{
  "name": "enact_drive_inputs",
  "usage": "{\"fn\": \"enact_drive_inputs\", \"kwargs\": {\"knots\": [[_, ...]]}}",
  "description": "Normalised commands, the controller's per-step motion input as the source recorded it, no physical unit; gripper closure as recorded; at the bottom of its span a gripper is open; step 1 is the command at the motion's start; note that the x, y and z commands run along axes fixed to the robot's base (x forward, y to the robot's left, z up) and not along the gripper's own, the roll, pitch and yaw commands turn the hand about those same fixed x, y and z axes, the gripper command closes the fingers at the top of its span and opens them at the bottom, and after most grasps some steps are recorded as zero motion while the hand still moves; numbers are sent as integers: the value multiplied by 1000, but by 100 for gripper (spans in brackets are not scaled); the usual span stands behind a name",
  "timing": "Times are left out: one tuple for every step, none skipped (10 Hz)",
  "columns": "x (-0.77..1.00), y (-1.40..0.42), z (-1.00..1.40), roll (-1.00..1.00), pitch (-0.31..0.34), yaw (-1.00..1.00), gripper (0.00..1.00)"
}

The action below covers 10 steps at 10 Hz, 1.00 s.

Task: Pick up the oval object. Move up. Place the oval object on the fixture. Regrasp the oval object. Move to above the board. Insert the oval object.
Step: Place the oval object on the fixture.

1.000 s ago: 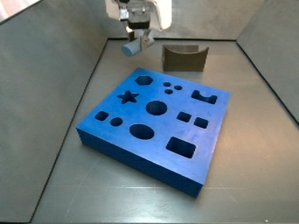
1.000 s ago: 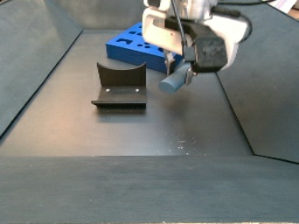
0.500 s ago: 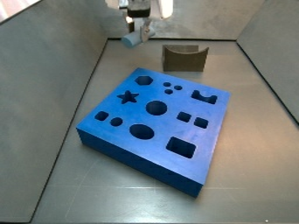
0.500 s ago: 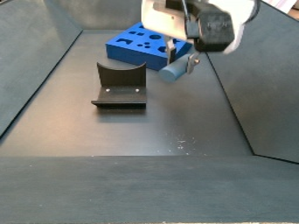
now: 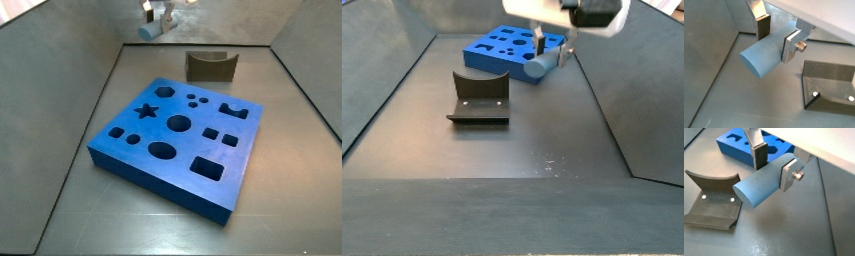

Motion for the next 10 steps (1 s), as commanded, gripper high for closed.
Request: {"fn": "enact_drive_inputs", "kwargs": {"knots": [[-30,3,890,-178,43,-29,100],[-25,4,745,-176,46,-35,100],[-19,1,634,-176,48,-37,100],[-12,2,483,-172,54,-41,100],[-6,1,368,-174,56,-41,100],[-8,2,214,-186,59,-43,100],[1000,160,108,-1,1,1000,100],[1000,162,58,8,9,1000,100],[1000,140,46,15,20,1000,100],[1000,126,44,22,30,1000,100]]}}
